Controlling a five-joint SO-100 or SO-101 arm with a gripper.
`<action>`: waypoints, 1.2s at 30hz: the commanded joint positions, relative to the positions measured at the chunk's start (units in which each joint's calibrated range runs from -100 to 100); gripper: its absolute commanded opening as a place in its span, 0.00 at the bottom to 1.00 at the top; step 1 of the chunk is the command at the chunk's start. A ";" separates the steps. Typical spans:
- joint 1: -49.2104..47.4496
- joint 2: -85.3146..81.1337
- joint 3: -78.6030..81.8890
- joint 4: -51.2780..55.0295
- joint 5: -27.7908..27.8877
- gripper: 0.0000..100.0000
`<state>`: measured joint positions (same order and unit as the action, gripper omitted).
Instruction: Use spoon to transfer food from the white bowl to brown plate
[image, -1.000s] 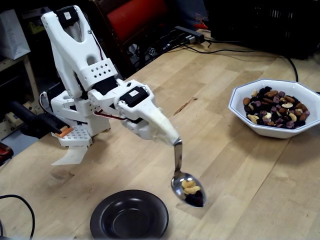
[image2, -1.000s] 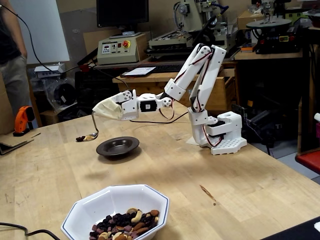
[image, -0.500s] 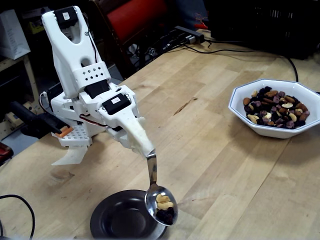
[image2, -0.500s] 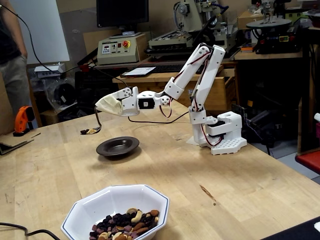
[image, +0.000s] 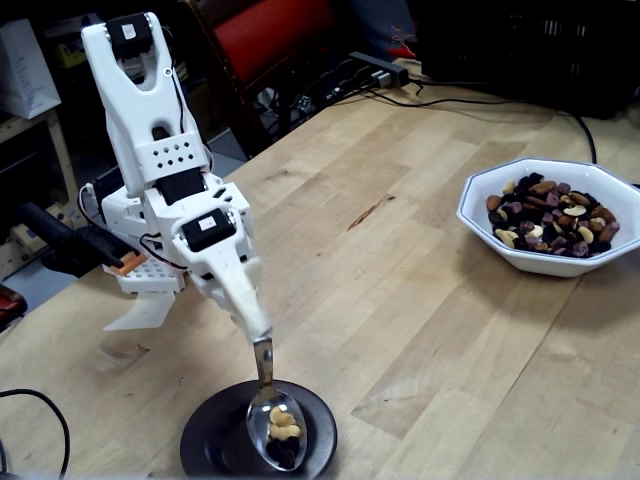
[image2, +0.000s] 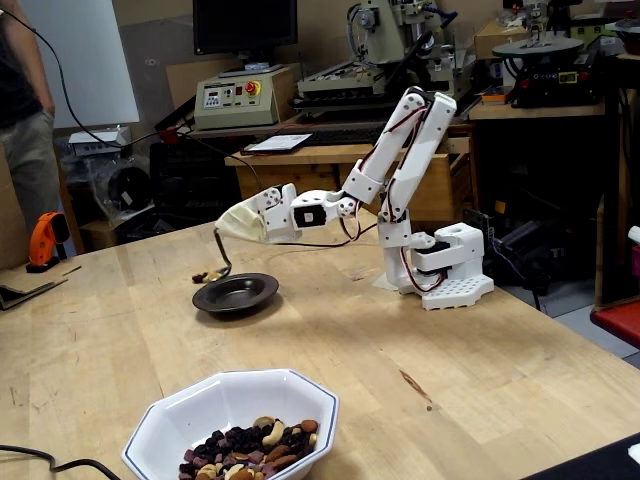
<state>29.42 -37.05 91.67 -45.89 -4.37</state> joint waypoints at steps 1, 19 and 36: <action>0.73 -9.46 -0.34 -0.04 0.00 0.04; 0.88 -18.19 6.65 0.04 0.05 0.04; 4.58 -17.67 6.74 0.04 3.08 0.04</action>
<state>33.28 -53.71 98.23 -45.72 -1.54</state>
